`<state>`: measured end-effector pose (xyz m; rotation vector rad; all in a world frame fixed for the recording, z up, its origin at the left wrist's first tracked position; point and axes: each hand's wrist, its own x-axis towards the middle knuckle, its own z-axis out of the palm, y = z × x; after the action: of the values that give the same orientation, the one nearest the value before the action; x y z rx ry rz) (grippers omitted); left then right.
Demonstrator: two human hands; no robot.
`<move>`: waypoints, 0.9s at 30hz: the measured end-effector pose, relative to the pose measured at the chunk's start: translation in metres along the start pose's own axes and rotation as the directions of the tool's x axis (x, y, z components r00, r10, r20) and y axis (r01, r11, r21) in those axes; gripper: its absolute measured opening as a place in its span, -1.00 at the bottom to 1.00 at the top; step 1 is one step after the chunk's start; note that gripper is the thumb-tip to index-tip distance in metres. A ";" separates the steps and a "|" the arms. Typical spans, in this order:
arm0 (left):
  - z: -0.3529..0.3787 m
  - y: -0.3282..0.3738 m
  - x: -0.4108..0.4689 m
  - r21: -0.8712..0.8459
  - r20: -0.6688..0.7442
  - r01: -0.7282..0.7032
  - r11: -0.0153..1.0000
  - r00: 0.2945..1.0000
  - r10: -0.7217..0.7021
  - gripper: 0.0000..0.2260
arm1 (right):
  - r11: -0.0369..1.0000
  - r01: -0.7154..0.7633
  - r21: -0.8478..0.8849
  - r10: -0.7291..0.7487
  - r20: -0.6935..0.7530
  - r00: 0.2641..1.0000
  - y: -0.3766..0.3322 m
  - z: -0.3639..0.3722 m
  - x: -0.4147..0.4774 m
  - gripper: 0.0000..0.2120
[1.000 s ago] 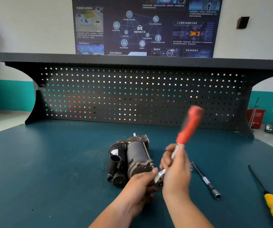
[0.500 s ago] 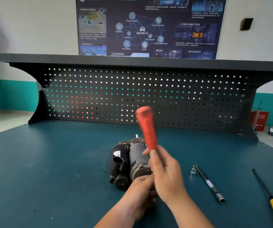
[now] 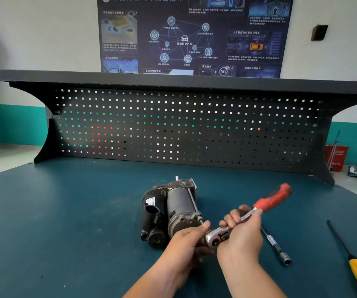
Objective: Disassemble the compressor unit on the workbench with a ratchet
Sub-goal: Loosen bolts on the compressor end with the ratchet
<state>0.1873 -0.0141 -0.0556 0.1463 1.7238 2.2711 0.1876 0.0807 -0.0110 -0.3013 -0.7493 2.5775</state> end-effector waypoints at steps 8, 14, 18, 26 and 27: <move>-0.002 0.001 -0.005 0.015 0.040 0.041 0.999 0.998 -0.042 -0.75 | 0.775 0.542 -0.325 -0.226 0.658 0.718 0.008 -0.001 -0.011 -0.70; -0.004 0.002 -0.007 -0.074 0.113 -0.032 0.997 0.993 0.040 -0.87 | 0.264 0.898 -0.351 -0.206 0.890 0.408 0.020 -0.007 -0.020 -0.71; -0.004 0.000 -0.004 -0.055 0.049 -0.017 0.998 0.999 0.020 -0.83 | 0.599 0.711 -0.368 -0.311 0.711 0.630 0.018 -0.002 -0.022 -0.78; -0.002 -0.003 0.002 -0.056 0.019 -0.002 0.998 1.000 0.003 -0.70 | 0.991 0.076 -0.106 -0.072 0.040 0.997 0.000 0.000 0.002 -0.68; -0.002 -0.002 0.001 -0.054 0.009 0.010 0.998 1.000 -0.010 -0.73 | 0.985 0.108 -0.138 -0.099 0.075 0.992 0.001 0.000 0.002 -0.69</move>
<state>0.1864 -0.0152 -0.0580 0.1356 1.6537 2.3041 0.1853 0.0808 -0.0114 -0.2134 -0.9497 2.4520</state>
